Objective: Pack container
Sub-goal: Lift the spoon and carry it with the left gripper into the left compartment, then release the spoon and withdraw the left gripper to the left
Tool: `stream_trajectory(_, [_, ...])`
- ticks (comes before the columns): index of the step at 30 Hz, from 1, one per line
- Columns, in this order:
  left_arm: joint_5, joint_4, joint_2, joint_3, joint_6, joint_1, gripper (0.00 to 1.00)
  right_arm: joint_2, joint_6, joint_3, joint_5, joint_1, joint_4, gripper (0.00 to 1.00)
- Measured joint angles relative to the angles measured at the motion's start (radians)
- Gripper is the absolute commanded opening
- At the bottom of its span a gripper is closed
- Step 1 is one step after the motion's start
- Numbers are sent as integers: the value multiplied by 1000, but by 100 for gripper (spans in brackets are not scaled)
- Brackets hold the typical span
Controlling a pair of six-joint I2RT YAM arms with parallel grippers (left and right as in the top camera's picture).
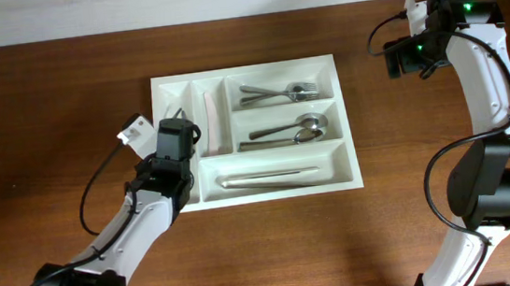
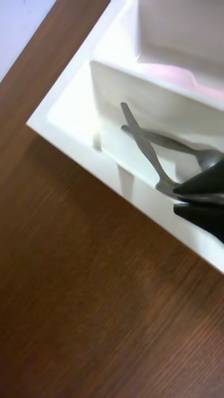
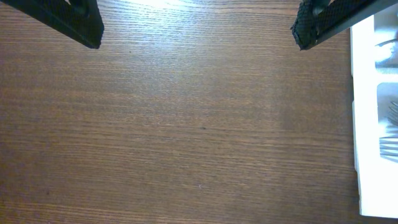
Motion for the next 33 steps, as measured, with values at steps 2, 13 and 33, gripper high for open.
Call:
stream_trajectory(2, [4,5,3,0,-3,-5,42,0,0,0,0,0,0,99])
stream_trajectory(13, [18,35,6,0,-5,-10,99,0,0,0,0,0,0,99])
stream_trajectory(33, [-177,-583,-155,416,278,56,99,0,0,0,0,0,0,99])
